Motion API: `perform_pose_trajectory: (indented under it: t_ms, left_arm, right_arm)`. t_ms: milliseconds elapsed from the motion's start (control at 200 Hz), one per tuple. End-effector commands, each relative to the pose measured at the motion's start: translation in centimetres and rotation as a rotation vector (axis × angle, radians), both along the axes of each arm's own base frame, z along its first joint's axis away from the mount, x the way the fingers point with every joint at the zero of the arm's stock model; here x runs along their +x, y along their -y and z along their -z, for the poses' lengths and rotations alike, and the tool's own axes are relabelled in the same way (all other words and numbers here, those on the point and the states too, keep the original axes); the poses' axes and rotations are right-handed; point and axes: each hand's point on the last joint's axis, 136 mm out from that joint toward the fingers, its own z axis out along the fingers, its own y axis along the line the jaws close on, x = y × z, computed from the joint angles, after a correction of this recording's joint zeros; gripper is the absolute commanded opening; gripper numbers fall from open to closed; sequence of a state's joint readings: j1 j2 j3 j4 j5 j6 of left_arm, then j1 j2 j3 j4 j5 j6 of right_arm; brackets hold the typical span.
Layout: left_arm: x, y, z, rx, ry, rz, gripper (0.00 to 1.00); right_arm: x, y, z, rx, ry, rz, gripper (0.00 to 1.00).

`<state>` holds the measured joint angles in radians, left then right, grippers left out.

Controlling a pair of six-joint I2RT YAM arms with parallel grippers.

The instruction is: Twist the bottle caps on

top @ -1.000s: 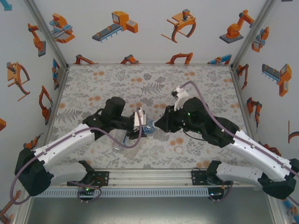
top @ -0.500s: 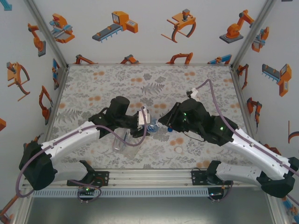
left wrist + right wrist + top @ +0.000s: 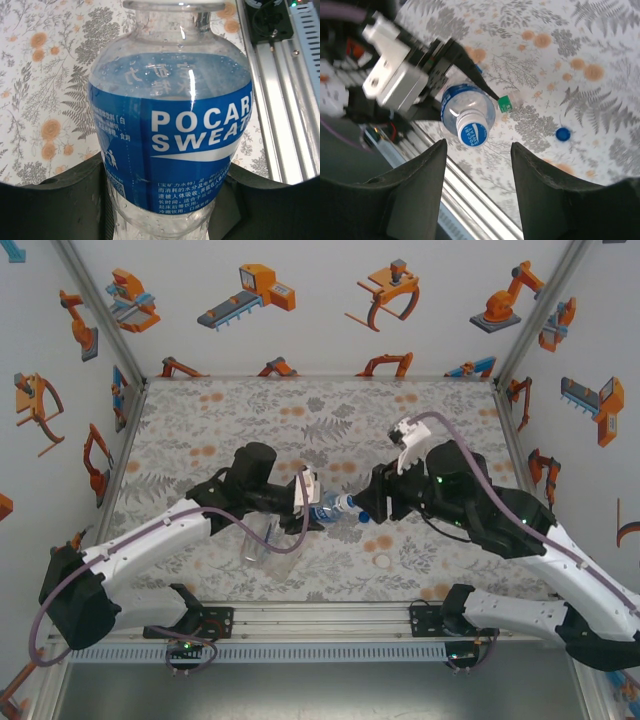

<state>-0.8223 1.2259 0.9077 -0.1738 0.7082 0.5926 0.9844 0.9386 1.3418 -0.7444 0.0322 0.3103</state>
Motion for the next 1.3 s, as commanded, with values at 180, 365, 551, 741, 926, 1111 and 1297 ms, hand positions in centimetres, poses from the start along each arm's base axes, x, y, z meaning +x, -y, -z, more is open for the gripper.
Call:
perform_pose_trajectory:
  t_ms: [180, 365, 551, 741, 926, 1111, 1297]
  left_arm:
    - [-3.3, -1.0, -2.7, -0.035, -0.046, 0.117, 0.00]
    - [-3.8, -1.2, -2.9, -0.039, -0.065, 0.134, 0.00]
    - [-4.1, -1.1, -3.0, -0.044, -0.071, 0.149, 0.00]
    - [-4.3, -1.2, -3.3, -0.048, -0.067, 0.151, 0.00]
    - [-4.4, -1.3, -3.7, -0.052, -0.057, 0.154, 0.00]
    - [-4.4, -1.3, -3.4, -0.047, -0.064, 0.153, 0.00]
    - [-3.7, -0.7, -3.4, -0.063, -0.059, 0.131, 0.00]
  right_arm:
    - [-7.0, -2.9, -0.8, -0.159, 0.419, -0.679, 0.50]
    - [-6.4, -3.8, 0.0, -0.183, 0.426, -0.686, 0.50]
    - [-6.2, -4.5, 0.0, -0.160, 0.424, -0.681, 0.48]
    - [-5.8, -4.8, 1.1, -0.191, 0.404, -0.672, 0.44]
    - [-5.6, -5.0, 1.6, -0.200, 0.390, -0.672, 0.38]
    - [-5.3, -5.2, 1.9, -0.172, 0.349, -0.637, 0.31]
    - [-3.1, -4.9, 2.5, -0.114, 0.200, -0.423, 0.17]
